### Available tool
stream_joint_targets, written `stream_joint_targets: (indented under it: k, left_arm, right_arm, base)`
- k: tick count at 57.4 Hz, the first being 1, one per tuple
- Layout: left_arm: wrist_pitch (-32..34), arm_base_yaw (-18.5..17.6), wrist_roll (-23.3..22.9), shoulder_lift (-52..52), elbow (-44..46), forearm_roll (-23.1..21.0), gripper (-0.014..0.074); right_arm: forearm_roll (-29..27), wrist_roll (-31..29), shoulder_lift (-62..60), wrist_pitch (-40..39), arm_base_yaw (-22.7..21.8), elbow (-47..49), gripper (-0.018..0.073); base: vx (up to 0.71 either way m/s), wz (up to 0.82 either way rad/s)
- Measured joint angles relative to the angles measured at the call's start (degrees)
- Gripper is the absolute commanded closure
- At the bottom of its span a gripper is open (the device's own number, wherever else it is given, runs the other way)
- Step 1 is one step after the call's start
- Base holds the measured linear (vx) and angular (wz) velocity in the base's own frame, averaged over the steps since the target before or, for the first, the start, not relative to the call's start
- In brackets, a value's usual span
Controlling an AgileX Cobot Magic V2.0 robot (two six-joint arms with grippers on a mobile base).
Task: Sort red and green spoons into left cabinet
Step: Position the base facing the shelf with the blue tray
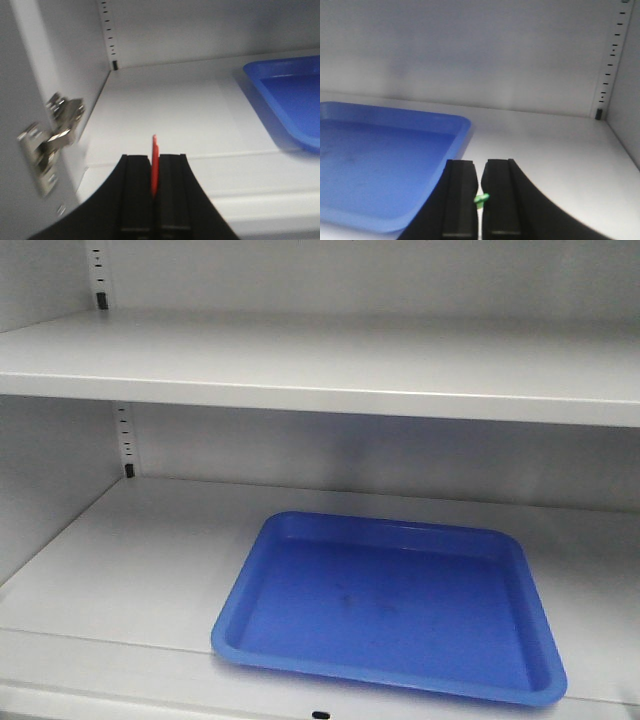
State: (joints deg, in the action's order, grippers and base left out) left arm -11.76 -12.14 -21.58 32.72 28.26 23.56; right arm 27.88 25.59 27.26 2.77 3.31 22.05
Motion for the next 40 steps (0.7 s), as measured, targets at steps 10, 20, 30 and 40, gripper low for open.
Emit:
stream_joint_targets:
  k: [10, 20, 30, 40]
  left_arm:
    - [0.00, 0.00, 0.00, 0.00, 0.00, 0.00, 0.0603]
    - [0.00, 0.00, 0.00, 0.00, 0.00, 0.00, 0.0603]
    - [0.00, 0.00, 0.00, 0.00, 0.00, 0.00, 0.0603]
    - [0.00, 0.00, 0.00, 0.00, 0.00, -0.06, 0.0603]
  right_arm:
    - [0.00, 0.00, 0.00, 0.00, 0.00, 0.00, 0.0562]
    - [0.00, 0.00, 0.00, 0.00, 0.00, 0.00, 0.0562]
    - [0.00, 0.00, 0.00, 0.00, 0.00, 0.00, 0.0562]
    - [0.00, 0.00, 0.00, 0.00, 0.00, 0.00, 0.0562]
  base:
    - [0.24, -0.25]
    - [0.20, -0.29]
    - [0.13, -0.25]
    - [0.05, -0.11]
